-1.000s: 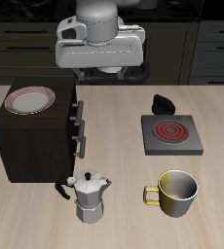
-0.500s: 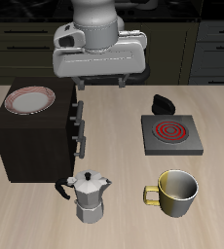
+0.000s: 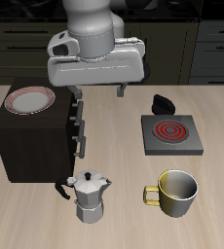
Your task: Place moka pot on the flat stove
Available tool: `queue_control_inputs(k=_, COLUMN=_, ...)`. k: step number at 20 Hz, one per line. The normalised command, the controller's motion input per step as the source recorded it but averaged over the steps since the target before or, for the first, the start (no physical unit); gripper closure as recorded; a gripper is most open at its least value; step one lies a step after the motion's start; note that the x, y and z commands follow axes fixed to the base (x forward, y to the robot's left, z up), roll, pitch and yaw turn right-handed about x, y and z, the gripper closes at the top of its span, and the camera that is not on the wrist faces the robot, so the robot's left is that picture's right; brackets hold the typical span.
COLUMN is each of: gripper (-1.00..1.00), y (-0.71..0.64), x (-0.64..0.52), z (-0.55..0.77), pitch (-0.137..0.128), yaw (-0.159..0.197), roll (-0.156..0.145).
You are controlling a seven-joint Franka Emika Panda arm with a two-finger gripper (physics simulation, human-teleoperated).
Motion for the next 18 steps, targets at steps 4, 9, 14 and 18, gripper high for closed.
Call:
queue_control_inputs(k=4, gripper=-1.00, y=-0.11, x=0.30, z=-0.05, pitch=0.023, yaw=-0.015, roll=0.010)
queue_control_inputs(k=9, gripper=-1.00, y=-0.18, x=0.21, z=-0.11, pitch=-0.004, yaw=0.001, roll=-0.009)
queue_control_inputs(k=14, gripper=-1.00, y=-0.20, x=0.10, z=-0.12, pitch=-0.006, yaw=0.018, roll=-0.006)
queue_control_inputs(k=18, gripper=-1.00, y=-0.13, x=-0.10, z=-0.17, pitch=-0.030, yaw=0.035, roll=-0.003)
